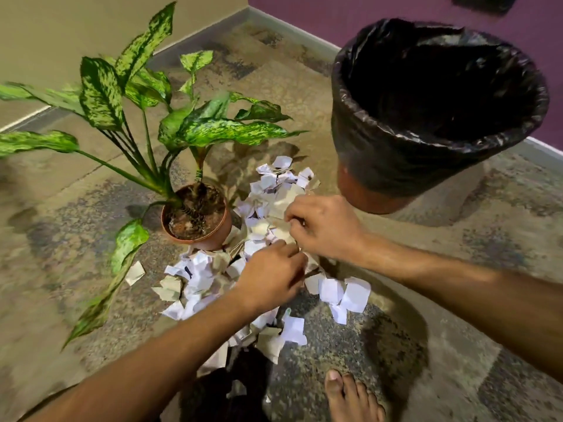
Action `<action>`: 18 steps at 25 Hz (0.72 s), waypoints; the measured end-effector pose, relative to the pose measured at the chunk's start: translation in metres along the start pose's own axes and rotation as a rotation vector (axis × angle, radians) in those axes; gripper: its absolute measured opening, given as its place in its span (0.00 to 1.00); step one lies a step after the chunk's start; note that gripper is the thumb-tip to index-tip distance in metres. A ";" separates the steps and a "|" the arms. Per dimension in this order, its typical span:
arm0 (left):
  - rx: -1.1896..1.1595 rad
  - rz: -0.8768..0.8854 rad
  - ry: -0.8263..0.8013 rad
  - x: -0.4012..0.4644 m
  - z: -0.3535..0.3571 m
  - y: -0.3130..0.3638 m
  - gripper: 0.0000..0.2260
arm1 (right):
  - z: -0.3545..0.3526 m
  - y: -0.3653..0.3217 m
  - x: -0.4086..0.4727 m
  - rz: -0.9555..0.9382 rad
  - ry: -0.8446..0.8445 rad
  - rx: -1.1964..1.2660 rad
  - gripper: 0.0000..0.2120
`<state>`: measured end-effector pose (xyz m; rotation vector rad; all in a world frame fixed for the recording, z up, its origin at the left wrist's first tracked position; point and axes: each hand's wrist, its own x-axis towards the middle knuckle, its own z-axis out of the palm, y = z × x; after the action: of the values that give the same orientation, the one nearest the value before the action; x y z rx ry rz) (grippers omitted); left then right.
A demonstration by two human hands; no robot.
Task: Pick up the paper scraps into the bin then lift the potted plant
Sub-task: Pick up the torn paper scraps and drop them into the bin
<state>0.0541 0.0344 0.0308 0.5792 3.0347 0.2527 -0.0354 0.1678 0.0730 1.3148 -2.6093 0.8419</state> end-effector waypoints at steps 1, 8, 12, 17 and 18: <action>0.038 0.006 -0.188 -0.012 0.005 -0.013 0.11 | 0.014 -0.003 -0.001 -0.046 -0.107 -0.027 0.06; -0.298 -0.328 -0.133 -0.088 0.007 -0.092 0.10 | 0.090 -0.047 -0.004 -0.482 -0.711 -0.189 0.16; -0.210 -0.416 0.179 -0.114 0.007 -0.133 0.06 | 0.120 -0.071 -0.010 -0.752 -0.796 -0.252 0.27; -0.255 -1.010 -0.162 -0.153 0.061 -0.200 0.37 | 0.146 -0.102 -0.017 -0.950 -0.922 -0.359 0.36; -0.151 -1.054 -0.232 -0.160 0.066 -0.207 0.40 | 0.151 -0.109 -0.017 -0.977 -0.942 -0.382 0.37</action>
<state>0.1324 -0.2048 -0.0677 -0.9138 2.6065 0.3077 0.0819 0.0504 -0.0132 2.8347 -1.8191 -0.5136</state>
